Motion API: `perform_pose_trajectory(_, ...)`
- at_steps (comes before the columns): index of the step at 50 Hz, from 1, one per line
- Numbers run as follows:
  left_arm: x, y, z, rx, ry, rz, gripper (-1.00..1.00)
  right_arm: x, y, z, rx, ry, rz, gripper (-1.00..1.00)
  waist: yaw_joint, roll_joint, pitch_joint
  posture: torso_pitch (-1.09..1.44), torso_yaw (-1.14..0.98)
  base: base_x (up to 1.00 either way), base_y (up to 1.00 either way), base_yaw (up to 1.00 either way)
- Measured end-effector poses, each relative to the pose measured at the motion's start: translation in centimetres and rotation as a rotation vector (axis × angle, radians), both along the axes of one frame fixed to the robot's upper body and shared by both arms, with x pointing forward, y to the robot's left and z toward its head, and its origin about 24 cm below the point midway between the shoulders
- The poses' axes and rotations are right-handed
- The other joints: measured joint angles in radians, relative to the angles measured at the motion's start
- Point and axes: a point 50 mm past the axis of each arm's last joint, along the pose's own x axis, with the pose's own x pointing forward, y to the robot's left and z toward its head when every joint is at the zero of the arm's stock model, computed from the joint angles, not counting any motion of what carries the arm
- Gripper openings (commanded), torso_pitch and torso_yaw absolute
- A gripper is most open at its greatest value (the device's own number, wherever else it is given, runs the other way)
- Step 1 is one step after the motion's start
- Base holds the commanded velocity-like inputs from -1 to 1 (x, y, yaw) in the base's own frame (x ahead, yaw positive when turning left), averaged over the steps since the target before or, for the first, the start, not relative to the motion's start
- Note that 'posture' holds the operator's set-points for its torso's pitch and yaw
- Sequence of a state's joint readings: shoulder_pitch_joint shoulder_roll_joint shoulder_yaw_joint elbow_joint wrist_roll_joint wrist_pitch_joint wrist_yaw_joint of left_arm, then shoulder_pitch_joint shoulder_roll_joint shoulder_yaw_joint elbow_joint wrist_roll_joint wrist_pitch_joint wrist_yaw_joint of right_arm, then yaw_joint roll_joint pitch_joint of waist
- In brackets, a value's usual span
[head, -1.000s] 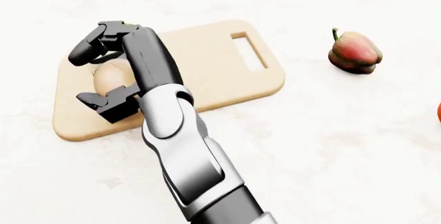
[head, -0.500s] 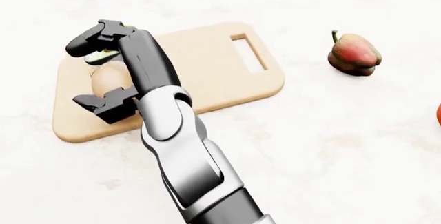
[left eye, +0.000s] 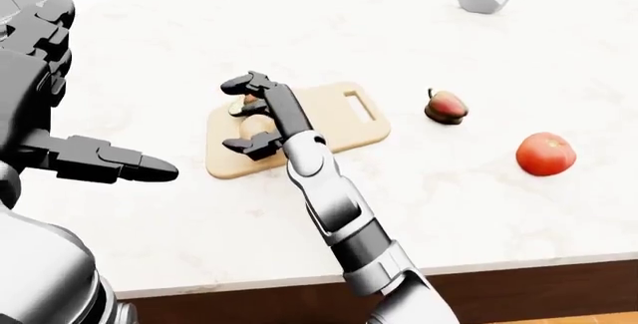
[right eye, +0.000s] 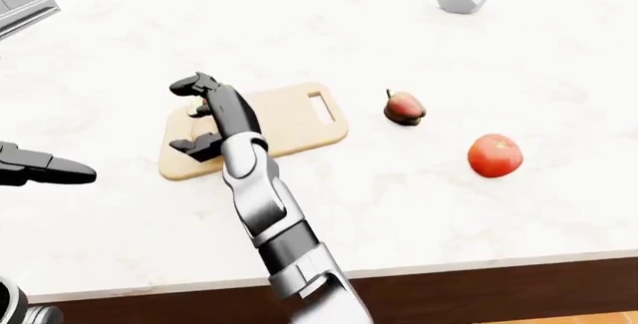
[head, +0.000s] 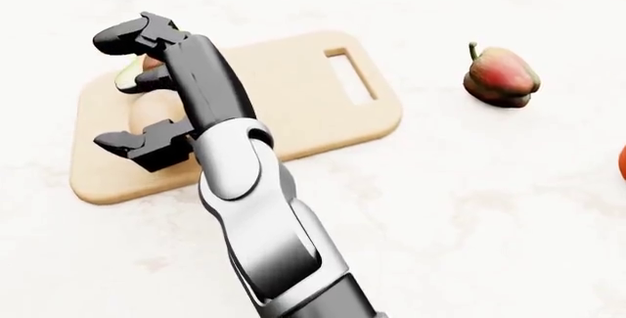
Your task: Place the avocado, onion, tomato and bell pepper on the cutting board.
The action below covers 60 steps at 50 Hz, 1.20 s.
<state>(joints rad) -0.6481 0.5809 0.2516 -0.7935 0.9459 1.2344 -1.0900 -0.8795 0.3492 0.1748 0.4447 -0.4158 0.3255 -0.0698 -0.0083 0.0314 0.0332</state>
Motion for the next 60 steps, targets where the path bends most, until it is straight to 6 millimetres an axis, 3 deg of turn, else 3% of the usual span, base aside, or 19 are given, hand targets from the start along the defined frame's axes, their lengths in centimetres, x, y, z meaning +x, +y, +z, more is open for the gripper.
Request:
perform_pose_trajectory(11,0.3,-0.2,0.1,0.005,0.001,-0.005,1.00,-0.4,-0.2,0.9,0.013,-0.005,0.001,0.21,0.001,0.003,0.009,0.00,0.00,0.00,0.00,0.00)
perform_pose_trajectory(25,0.5,-0.2,0.2,0.001,-0.002,-0.011,1.00,-0.9,-1.3,6.3,0.067,-0.092,-0.008,0.45,0.009,0.000,0.012,0.00,0.00,0.00,0.00,0.00)
perform_pose_trajectory(28,0.5,-0.2,0.1,0.002,0.000,-0.008,1.00,-0.6,-2.7,8.0,0.080,-0.123,-0.047,0.65,0.010,-0.003,0.015,0.00,0.00,0.00,0.00,0.00)
perform_pose_trajectory(30,0.4,-0.1,0.2,0.001,-0.002,-0.006,1.00,-0.5,-4.0,9.2,0.092,-0.149,-0.083,0.99,0.011,-0.006,0.017,0.00,0.00,0.00,0.00,0.00)
perform_pose_trajectory(34,0.2,0.1,0.4,0.000,-0.011,0.003,1.00,-0.4,-6.6,10.9,0.106,-0.195,-0.159,1.00,0.011,-0.010,0.016,0.00,0.00,0.00,0.00,0.00)
perform_pose_trajectory(40,0.3,0.0,-0.3,-0.005,-0.004,-0.004,1.00,-0.8,-10.3,11.3,0.101,-0.215,-0.267,1.00,0.013,-0.015,0.017,0.00,0.00,0.00,0.00,0.00)
perform_pose_trajectory(46,0.2,0.1,-0.8,-0.009,-0.001,-0.002,1.00,-2.5,-14.9,12.7,0.092,-0.264,-0.391,1.00,0.017,-0.032,0.019,0.00,0.00,0.00,0.00,0.00)
perform_pose_trajectory(55,-0.3,0.2,-0.7,-0.001,-0.011,0.002,1.00,-3.6,-18.7,12.8,0.067,-0.263,-0.505,1.00,0.022,-0.036,0.017,0.00,0.00,0.00,0.00,0.00)
perform_pose_trajectory(60,-0.2,0.3,-0.6,-0.004,-0.006,0.003,1.00,-4.2,-21.8,12.9,0.032,-0.268,-0.605,1.00,0.026,-0.040,0.020,0.00,0.00,0.00,0.00,0.00)
